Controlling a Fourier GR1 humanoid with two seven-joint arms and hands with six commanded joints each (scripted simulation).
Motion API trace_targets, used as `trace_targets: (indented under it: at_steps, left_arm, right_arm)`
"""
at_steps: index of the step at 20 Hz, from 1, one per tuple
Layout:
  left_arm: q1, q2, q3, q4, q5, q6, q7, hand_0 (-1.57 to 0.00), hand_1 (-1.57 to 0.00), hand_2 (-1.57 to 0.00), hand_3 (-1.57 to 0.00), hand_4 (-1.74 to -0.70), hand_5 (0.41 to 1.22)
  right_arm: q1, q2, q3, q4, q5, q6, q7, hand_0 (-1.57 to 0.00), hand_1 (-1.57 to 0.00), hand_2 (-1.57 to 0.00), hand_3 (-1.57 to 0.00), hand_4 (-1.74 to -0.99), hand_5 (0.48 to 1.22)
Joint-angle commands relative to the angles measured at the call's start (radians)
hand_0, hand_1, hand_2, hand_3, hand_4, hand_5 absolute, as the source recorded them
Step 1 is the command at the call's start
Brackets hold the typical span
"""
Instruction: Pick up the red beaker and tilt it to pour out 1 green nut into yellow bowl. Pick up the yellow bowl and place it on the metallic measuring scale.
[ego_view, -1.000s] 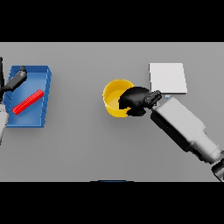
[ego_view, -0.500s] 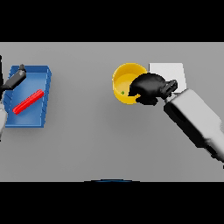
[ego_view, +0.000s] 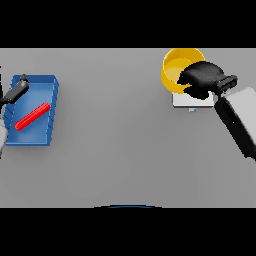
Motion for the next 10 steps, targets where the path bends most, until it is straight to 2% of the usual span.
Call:
trace_targets:
  at_steps: [1, 2, 4, 8, 10]
  left_arm:
    - [0.0, 0.003, 0.001, -0.017, 0.002, -0.004, 0.006, 0.0, 0.0, 0.0, 0.0, -0.74, 0.699]
    - [-0.006, 0.005, 0.0, -0.008, 0.0, -0.007, 0.013, 0.0, 0.0, 0.0, 0.0, -0.73, 0.697]
    - [-0.011, 0.002, 0.001, 0.007, 0.002, -0.01, 0.015, 0.0, 0.0, 0.0, 0.0, -0.73, 0.691]
    - [-0.007, 0.001, -0.005, 0.001, -0.009, -0.002, 0.01, 0.0, 0.0, 0.0, 0.0, -0.72, 0.682]
    - [0.007, 0.003, -0.001, -0.008, -0.009, 0.006, 0.001, 0.0, 0.0, 0.0, 0.0, -0.72, 0.682]
  right_arm:
    - [-0.011, 0.002, -0.008, 0.036, 0.0, -0.016, -0.015, -1.57, -1.57, -1.51, -1.19, -1.741, 1.221]
    - [-0.014, -0.005, -0.02, 0.064, -0.006, -0.02, -0.029, -1.57, -1.57, -1.5, -1.18, -1.741, 1.221]
    - [-0.02, 0.004, -0.03, 0.13, 0.006, -0.057, -0.022, -1.57, -1.57, -1.51, -1.18, -1.741, 1.221]
    - [-0.023, 0.009, -0.038, 0.245, 0.028, -0.124, -0.059, -1.57, -1.57, -1.44, -1.28, -1.741, 1.221]
    - [-0.033, 0.023, -0.043, 0.307, 0.036, -0.149, -0.057, -1.57, -1.57, -1.41, -1.35, -1.741, 1.221]
